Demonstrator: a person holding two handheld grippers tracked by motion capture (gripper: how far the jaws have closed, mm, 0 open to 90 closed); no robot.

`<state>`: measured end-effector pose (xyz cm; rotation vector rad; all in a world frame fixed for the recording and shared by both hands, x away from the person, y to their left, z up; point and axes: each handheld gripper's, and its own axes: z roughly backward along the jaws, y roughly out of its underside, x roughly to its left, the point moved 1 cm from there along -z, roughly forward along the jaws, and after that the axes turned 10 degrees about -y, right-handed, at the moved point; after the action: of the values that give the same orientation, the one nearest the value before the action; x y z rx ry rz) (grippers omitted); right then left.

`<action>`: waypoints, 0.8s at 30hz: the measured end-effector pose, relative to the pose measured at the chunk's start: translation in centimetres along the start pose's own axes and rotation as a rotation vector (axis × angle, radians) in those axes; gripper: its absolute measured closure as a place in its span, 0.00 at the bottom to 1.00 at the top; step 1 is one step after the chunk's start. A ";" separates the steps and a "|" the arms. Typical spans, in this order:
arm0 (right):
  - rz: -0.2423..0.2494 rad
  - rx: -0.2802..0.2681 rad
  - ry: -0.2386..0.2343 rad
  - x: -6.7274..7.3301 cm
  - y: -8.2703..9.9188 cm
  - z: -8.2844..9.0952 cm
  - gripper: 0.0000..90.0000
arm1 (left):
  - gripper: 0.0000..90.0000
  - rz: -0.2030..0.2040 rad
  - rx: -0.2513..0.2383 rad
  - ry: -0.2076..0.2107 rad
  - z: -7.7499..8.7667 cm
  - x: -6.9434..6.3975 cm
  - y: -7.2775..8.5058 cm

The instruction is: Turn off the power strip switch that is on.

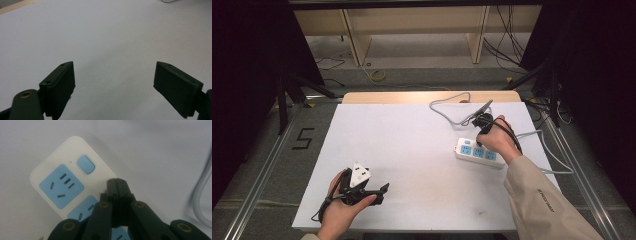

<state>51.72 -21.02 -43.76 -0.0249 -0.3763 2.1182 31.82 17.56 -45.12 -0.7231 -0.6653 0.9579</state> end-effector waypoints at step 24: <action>0.009 -0.010 -0.009 -0.1 0.1 0.1 1.00 | 0.19 -0.005 0.006 0.002 -0.2 0.1 0.0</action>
<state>51.65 -21.20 -43.73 -0.0224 -0.3929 2.1263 31.98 17.60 -45.21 -0.7165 -0.6621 0.9539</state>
